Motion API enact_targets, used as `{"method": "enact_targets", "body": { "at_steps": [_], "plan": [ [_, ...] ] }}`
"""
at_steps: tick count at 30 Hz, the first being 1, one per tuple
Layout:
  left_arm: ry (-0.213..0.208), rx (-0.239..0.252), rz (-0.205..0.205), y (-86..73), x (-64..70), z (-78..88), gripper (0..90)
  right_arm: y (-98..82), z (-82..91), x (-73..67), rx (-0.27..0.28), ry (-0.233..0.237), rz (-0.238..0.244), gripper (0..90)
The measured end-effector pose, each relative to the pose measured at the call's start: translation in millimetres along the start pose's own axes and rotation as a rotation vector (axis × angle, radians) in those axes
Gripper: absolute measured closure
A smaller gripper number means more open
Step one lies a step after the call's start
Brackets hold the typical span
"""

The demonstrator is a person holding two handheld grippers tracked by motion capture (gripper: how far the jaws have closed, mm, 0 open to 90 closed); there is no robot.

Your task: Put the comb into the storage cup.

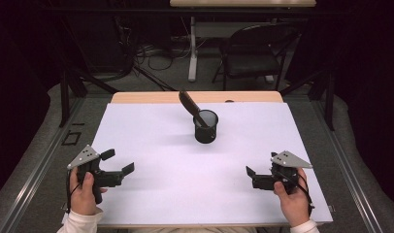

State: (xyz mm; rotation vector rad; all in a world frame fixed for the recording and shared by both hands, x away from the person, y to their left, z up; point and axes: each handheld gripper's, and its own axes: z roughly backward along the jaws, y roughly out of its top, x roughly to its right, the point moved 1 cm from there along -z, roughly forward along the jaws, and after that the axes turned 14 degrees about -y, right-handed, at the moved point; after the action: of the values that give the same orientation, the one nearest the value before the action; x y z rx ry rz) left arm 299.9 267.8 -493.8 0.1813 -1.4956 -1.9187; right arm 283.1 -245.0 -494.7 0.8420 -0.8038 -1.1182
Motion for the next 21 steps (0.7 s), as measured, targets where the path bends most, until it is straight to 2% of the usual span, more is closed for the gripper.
{"method": "enact_targets", "body": {
  "at_steps": [7, 14, 21],
  "plan": [
    [0.014, 0.004, 0.004, -9.4, -5.7, -0.2, 0.4, -9.5, -4.4, 8.4, 0.008, -0.028, -0.025, 1.0],
    [0.022, 0.002, -0.002, -15.6, -10.9, -0.6, 0.4, -19.4, -9.5, 14.1, -0.008, -0.047, -0.05, 1.0],
    [0.027, 0.014, 0.002, -19.2, -15.2, 0.1, 0.4, -25.8, -13.5, 17.6, 0.011, -0.07, -0.063, 1.0]
  ]
}}
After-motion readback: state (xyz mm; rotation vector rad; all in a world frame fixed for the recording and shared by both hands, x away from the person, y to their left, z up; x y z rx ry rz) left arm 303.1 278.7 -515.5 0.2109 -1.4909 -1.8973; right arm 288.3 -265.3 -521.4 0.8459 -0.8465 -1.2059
